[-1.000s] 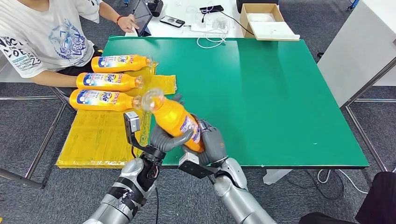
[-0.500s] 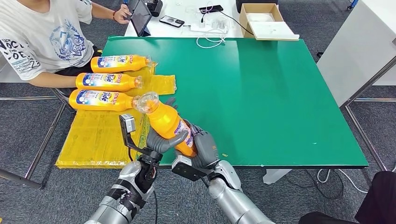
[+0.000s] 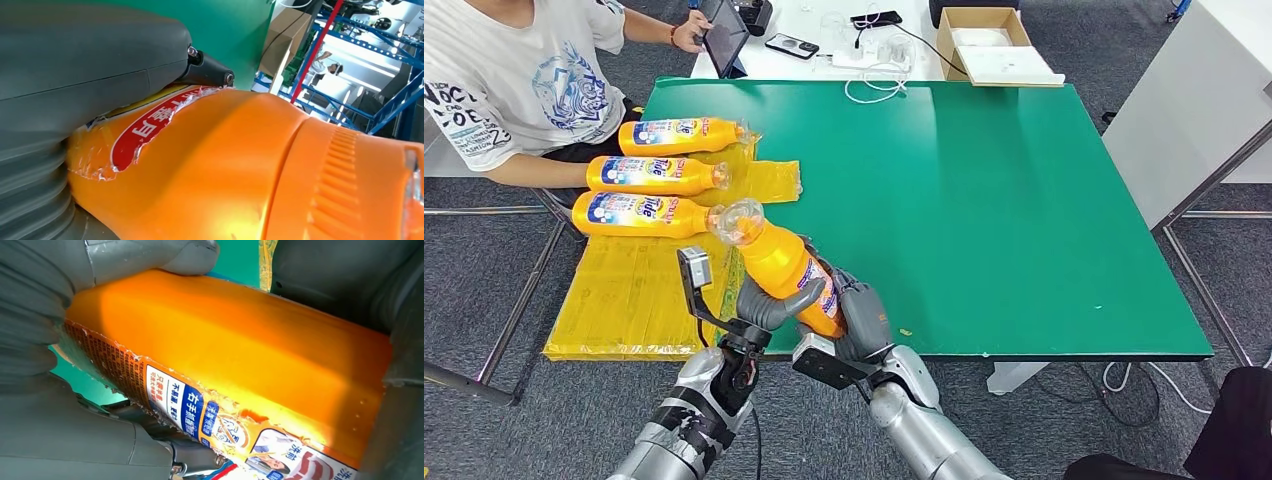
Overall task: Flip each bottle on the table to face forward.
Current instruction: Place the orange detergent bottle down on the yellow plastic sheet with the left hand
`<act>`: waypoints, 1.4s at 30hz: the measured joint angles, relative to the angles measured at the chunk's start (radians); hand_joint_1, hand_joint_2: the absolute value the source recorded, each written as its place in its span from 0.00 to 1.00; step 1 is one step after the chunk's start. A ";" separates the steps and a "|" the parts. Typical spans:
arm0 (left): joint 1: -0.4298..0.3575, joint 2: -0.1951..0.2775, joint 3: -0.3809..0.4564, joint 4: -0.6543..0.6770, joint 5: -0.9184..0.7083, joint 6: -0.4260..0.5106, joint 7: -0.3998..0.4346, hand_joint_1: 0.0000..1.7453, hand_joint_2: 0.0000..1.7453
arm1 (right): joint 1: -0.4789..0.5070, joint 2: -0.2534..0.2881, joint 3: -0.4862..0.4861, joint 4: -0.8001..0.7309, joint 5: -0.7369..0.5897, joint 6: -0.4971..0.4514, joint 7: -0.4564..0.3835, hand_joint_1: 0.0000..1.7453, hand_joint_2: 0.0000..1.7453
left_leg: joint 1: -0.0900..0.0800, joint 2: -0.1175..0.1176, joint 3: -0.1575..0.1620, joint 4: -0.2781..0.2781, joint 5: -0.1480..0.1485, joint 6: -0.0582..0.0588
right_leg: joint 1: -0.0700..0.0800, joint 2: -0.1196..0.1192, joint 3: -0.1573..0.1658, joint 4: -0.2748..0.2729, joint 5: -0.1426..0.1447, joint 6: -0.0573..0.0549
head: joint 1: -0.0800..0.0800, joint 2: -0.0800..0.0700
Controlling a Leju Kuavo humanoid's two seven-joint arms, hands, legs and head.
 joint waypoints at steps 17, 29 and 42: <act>-0.033 0.001 -0.003 -0.059 -0.298 0.407 -0.111 1.00 1.00 | 0.000 0.016 -0.018 -0.017 -0.098 0.052 0.048 0.00 0.00 | 0.000 0.000 0.000 0.000 0.000 0.000 | 0.000 0.000 0.000 0.000 0.000 0.000 | 0.000 0.000; -0.141 0.082 0.158 0.041 -0.863 0.971 -0.168 1.00 1.00 | 0.107 0.001 -0.075 -0.365 -0.272 0.045 -0.022 0.00 0.00 | 0.000 -0.001 0.000 0.000 0.000 0.000 | 0.000 0.000 0.000 0.000 0.000 0.000 | 0.000 0.000; -0.166 0.129 0.447 0.228 -1.762 0.998 0.129 1.00 1.00 | 0.175 -0.007 -0.105 -0.632 -0.362 -0.142 -0.041 0.00 0.00 | 0.000 0.002 0.000 0.000 0.000 0.000 | 0.000 0.001 0.000 0.000 0.000 0.000 | 0.000 0.000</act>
